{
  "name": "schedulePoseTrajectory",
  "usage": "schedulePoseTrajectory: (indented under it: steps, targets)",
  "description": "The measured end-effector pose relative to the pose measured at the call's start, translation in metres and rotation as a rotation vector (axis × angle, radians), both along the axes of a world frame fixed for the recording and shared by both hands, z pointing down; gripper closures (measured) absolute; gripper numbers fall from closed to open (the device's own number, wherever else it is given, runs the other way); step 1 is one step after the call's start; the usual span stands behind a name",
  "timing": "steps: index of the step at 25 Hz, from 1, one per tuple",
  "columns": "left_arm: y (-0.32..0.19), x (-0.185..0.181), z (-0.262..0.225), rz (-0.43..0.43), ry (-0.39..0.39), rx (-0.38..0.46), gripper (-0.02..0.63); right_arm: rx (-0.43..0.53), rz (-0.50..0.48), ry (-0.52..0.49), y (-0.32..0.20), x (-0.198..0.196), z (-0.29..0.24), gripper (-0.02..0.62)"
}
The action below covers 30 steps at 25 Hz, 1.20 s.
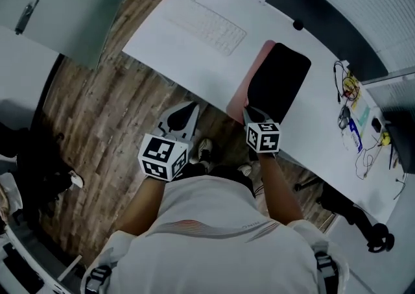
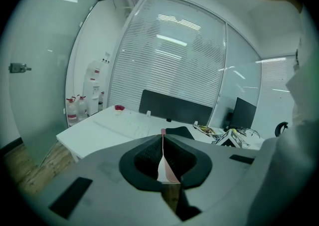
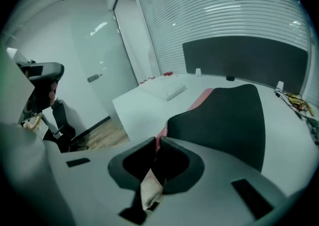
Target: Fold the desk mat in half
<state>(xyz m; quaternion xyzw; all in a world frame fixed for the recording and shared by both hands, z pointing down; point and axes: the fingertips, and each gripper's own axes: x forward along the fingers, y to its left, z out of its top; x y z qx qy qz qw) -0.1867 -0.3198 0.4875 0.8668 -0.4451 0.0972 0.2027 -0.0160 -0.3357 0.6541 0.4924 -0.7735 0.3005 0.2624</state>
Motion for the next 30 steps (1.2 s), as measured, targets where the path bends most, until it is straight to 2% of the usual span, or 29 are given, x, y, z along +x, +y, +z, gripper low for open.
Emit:
schedulePoseTrajectory:
  steps: [4, 8, 9, 10, 12, 18, 24, 30]
  targets:
    - [0.003, -0.022, 0.005, -0.038, -0.006, -0.008, 0.589, -0.055, -0.057, 0.017, -0.001, -0.025, 0.024, 0.511]
    - [0.002, -0.028, 0.004, -0.046, -0.003, -0.004, 0.589, -0.090, -0.066, 0.013, 0.000, -0.030, 0.032, 0.493]
    - [0.001, -0.025, 0.003, -0.039, 0.000, 0.000, 0.589, -0.080, -0.065, -0.003, 0.000, -0.030, 0.026, 0.457]
    - [0.000, -0.022, 0.000, -0.029, 0.005, 0.006, 0.589, -0.057, -0.061, -0.020, -0.001, -0.028, 0.016, 0.420]
    - [-0.003, -0.014, -0.005, -0.003, 0.016, 0.020, 0.589, 0.015, -0.037, -0.052, -0.002, -0.021, -0.012, 0.418]
    - [-0.013, 0.027, -0.034, 0.078, 0.051, 0.093, 0.589, 0.286, 0.097, -0.094, -0.001, 0.040, -0.125, 0.541]
    - [-0.023, 0.087, -0.087, 0.163, 0.077, 0.180, 0.589, 0.521, 0.239, -0.081, 0.020, 0.119, -0.243, 0.543]
    - [-0.020, 0.137, -0.128, 0.229, 0.116, 0.263, 0.589, 0.683, 0.348, -0.047, 0.054, 0.177, -0.314, 0.545]
